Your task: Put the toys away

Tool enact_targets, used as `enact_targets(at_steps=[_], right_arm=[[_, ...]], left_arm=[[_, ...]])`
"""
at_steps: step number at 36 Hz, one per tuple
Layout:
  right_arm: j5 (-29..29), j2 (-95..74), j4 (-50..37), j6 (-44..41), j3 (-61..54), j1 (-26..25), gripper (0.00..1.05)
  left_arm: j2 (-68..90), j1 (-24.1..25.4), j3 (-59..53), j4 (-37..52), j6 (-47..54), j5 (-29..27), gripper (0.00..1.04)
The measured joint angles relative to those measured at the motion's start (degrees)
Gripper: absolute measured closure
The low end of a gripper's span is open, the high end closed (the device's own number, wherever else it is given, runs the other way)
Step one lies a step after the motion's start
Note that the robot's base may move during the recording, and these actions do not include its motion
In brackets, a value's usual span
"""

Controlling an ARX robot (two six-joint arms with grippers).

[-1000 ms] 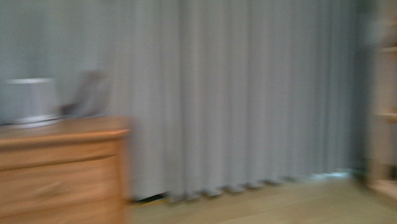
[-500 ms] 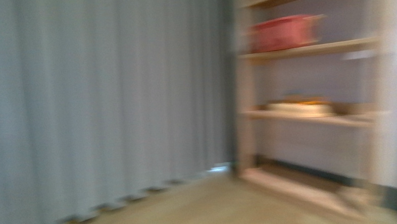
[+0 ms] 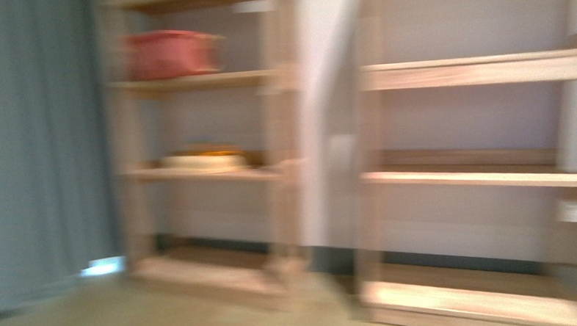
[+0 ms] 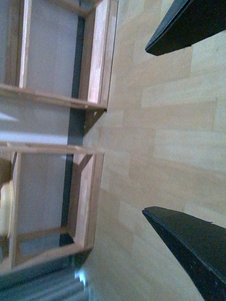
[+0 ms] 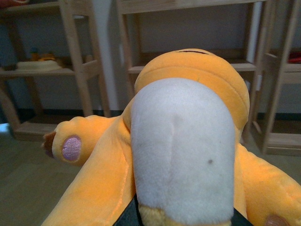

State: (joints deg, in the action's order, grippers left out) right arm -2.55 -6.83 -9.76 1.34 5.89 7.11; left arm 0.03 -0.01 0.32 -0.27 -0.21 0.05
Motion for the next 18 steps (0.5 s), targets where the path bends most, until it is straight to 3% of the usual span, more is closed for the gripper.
enact_targets(at_steps=[18], right_arm=[[0.42, 0.04, -0.04, -0.04, 0.02, -0.2, 0.96]], left_arm=[[-0.04, -0.04, 0.0, 0.0, 0.0, -0.07, 0.06]])
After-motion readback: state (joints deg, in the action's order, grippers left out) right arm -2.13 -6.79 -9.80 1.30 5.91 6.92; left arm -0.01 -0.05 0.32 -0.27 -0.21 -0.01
